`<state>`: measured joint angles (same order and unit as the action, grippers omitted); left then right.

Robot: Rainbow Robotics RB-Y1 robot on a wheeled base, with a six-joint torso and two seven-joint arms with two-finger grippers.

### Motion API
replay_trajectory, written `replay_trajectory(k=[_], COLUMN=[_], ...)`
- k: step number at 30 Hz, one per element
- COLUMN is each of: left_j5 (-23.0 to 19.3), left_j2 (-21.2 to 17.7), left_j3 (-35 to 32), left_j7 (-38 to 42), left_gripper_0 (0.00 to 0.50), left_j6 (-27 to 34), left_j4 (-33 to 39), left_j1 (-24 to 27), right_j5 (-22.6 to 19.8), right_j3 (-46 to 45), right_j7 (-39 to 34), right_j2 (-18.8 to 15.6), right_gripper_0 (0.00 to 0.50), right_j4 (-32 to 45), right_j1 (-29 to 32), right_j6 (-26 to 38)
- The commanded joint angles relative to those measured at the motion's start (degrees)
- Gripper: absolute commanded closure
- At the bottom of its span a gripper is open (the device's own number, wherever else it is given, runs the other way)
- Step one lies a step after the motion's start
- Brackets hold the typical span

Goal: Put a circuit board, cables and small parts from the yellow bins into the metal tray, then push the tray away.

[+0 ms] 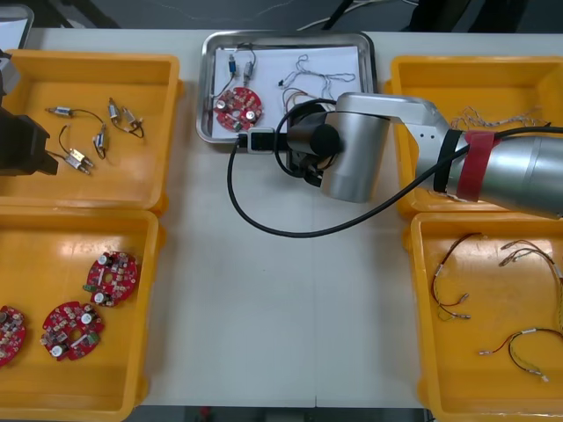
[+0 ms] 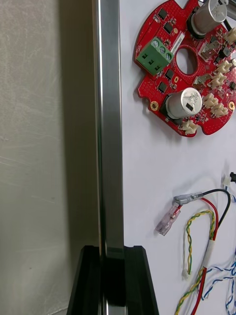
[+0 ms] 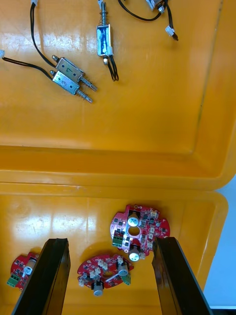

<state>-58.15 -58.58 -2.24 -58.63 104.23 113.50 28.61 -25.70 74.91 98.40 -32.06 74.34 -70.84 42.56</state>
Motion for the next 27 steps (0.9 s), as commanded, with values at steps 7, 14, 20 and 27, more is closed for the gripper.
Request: replay_trajectory(k=[7,14,20,27], left_j5=[0.5,0.5,0.5,0.5], left_j2=[-2.42,-2.42,-2.42,-2.42], left_j3=[-1.36,-1.36,-1.36,-1.36], left_j7=[-4.74,-4.74,-4.74,-4.74], left_gripper_0=[0.0,0.0,0.0,0.0], left_j6=[0.45,0.45,0.45,0.45], left_j4=[0.4,0.4,0.4,0.4], left_j1=[-0.57,-0.57,-0.57,-0.57], right_j5=[-0.31,-2.07,-2.07,-2.07], right_j3=[0.5,0.5,-0.12,-1.53], right_j7=[1.45,2.24,2.59,3.38], right_j2=[0.68,0.51,0.42,0.42], right_gripper_0=[0.03,0.0,0.0,0.0], right_j4=[-0.25,0.63,1.95,5.02], right_j1=[-3.16,-3.16,-3.16,-3.16], right_j6=[0.15,2.26,5.08,10.35])
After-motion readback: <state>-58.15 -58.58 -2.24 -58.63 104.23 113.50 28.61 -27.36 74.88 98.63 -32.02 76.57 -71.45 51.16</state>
